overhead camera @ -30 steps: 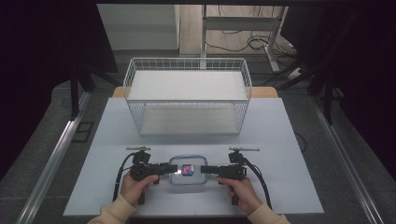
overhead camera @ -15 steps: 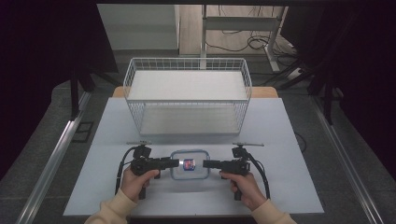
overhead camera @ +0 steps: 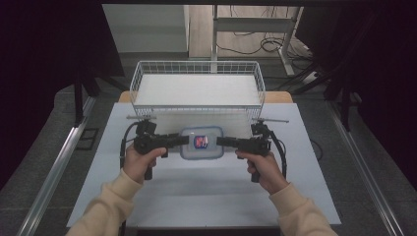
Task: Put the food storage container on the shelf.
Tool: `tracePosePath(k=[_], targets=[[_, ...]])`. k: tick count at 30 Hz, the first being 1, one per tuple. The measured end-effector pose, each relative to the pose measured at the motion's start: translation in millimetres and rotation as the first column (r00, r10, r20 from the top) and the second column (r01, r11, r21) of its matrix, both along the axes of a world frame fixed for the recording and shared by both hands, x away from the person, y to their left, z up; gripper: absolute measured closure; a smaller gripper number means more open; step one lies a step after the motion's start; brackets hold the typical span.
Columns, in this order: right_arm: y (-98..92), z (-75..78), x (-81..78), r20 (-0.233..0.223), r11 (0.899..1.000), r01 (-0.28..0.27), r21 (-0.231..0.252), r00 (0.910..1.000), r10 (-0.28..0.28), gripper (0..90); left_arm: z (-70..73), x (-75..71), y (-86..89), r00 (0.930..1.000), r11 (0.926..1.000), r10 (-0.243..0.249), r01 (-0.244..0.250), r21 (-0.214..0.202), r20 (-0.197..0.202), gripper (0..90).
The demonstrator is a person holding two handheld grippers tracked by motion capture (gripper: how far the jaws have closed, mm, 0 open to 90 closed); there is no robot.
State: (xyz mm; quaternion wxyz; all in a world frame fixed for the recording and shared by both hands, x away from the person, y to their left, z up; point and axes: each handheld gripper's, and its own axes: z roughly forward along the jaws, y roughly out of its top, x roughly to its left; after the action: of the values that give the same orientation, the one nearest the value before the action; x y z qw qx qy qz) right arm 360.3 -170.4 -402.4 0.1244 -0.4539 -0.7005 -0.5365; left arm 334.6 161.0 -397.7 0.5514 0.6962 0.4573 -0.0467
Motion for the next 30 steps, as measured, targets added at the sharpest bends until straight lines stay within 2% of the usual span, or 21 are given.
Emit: tracePosePath(k=[1, 2, 3, 4, 5, 6, 7, 8, 9, 10, 11, 17, 22, 23, 24, 25, 26, 27, 28, 29, 30], targets=[[1.9, 16.3, 6.1, 0.028, 1.000, 0.001, 0.000, 0.9996, -0.001, 55.0, 13.3, 5.8, 1.6, 0.9998, 1.0000, 0.001, -0.001, -0.003, 0.021, 52.1], [2.8, 22.2, 8.4, 0.038, 1.000, 0.005, 0.001, 0.9993, -0.005, 55.0, 13.3, 5.8, 1.6, 0.9998, 1.0000, 0.001, -0.001, -0.003, 0.021, 52.1], [3.9, 31.6, 12.5, 0.054, 1.000, 0.004, -0.001, 0.9985, -0.004, 55.0, 27.0, 12.8, 3.8, 0.9992, 1.0000, 0.000, 0.001, -0.004, 0.040, 52.1], [4.6, 37.1, 14.8, 0.062, 1.000, 0.003, -0.004, 0.9981, -0.003, 55.0, 27.0, 12.8, 3.8, 0.9992, 1.0000, 0.000, 0.001, -0.004, 0.040, 52.1], [5.7, 45.6, 18.7, 0.076, 1.000, 0.005, -0.004, 0.9971, -0.004, 55.0, 39.8, 19.0, 5.4, 0.9984, 1.0000, 0.001, -0.001, -0.006, 0.056, 52.1], [5.7, 45.6, 18.7, 0.076, 1.000, 0.005, -0.004, 0.9971, -0.004, 55.0, 39.8, 19.0, 5.4, 0.9984, 1.0000, 0.001, -0.001, -0.006, 0.056, 52.1], [7.7, 58.4, 24.6, 0.099, 1.000, 0.002, -0.009, 0.9951, -0.001, 55.0, 50.8, 25.6, 7.1, 0.9977, 1.0000, 0.002, -0.001, -0.009, 0.068, 52.1], [8.4, 62.7, 27.0, 0.109, 1.000, 0.003, -0.010, 0.9940, -0.002, 55.0, 50.8, 25.6, 7.1, 0.9977, 1.0000, 0.002, -0.001, -0.009, 0.068, 52.1], [9.6, 69.4, 30.8, 0.118, 1.000, 0.003, -0.015, 0.9931, -0.002, 55.0, 59.7, 33.6, 9.2, 0.9976, 0.9999, 0.000, 0.001, -0.016, 0.069, 52.0], [9.6, 69.4, 30.8, 0.118, 1.000, 0.003, -0.015, 0.9931, -0.002, 55.0, 59.7, 33.6, 9.2, 0.9976, 0.9999, 0.000, 0.001, -0.016, 0.069, 52.1], [11.6, 78.3, 37.5, 0.132, 1.000, 0.002, -0.024, 0.9913, 0.001, 55.0, 66.4, 42.8, 11.6, 0.9979, 0.9997, -0.008, 0.009, -0.022, 0.064, 52.2], [15.1, 91.8, 57.6, 0.128, 1.000, -0.001, -0.028, 0.9918, 0.005, 54.9, 79.9, 62.7, 14.7, 0.9984, 0.9998, -0.006, 0.008, -0.020, 0.056, 52.2], [20.0, 102.1, 78.5, 0.126, 0.999, 0.007, -0.040, 0.9920, -0.002, 54.8, 88.2, 89.0, 20.2, 0.9995, 0.9994, -0.018, 0.019, -0.028, 0.025, 52.2], [20.0, 102.1, 78.5, 0.126, 0.999, 0.007, -0.040, 0.9920, -0.002, 54.8, 88.2, 89.0, 20.2, 0.9995, 0.9994, -0.018, 0.019, -0.028, 0.025, 52.3], [21.7, 103.8, 85.3, 0.122, 0.999, 0.012, -0.042, 0.9925, -0.007, 54.8, 89.2, 97.2, 21.5, 0.9997, 0.9993, -0.016, 0.017, -0.032, 0.015, 52.2], [21.7, 103.8, 85.3, 0.122, 0.999, 0.012, -0.042, 0.9925, -0.007, 54.8, 89.2, 97.2, 21.5, 0.9997, 0.9993, -0.016, 0.017, -0.032, 0.015, 52.2], [22.7, 104.2, 93.4, 0.113, 0.999, 0.014, -0.044, 0.9936, -0.009, 54.8, 89.1, 107.2, 22.5, 0.9998, 0.9994, -0.020, 0.020, -0.028, -0.002, 52.3], [22.7, 104.2, 93.4, 0.113, 0.999, 0.014, -0.044, 0.9936, -0.009, 54.8, 89.1, 107.2, 22.5, 0.9998, 0.9994, -0.020, 0.020, -0.028, -0.002, 52.3], [23.5, 102.9, 102.2, 0.092, 0.999, 0.018, -0.042, 0.9956, -0.014, 54.5, 87.8, 114.9, 22.2, 0.9997, 0.9995, -0.016, 0.015, -0.029, -0.019, 52.3], [23.5, 102.9, 102.2, 0.092, 0.999, 0.018, -0.042, 0.9956, -0.014, 54.5, 87.8, 114.9, 22.2, 0.9997, 0.9995, -0.016, 0.015, -0.029, -0.019, 52.4], [23.8, 100.2, 111.7, 0.071, 0.999, 0.026, -0.046, 0.9972, -0.023, 54.0, 84.1, 124.4, 21.7, 0.9991, 0.9995, -0.015, 0.014, -0.028, -0.039, 52.5]])
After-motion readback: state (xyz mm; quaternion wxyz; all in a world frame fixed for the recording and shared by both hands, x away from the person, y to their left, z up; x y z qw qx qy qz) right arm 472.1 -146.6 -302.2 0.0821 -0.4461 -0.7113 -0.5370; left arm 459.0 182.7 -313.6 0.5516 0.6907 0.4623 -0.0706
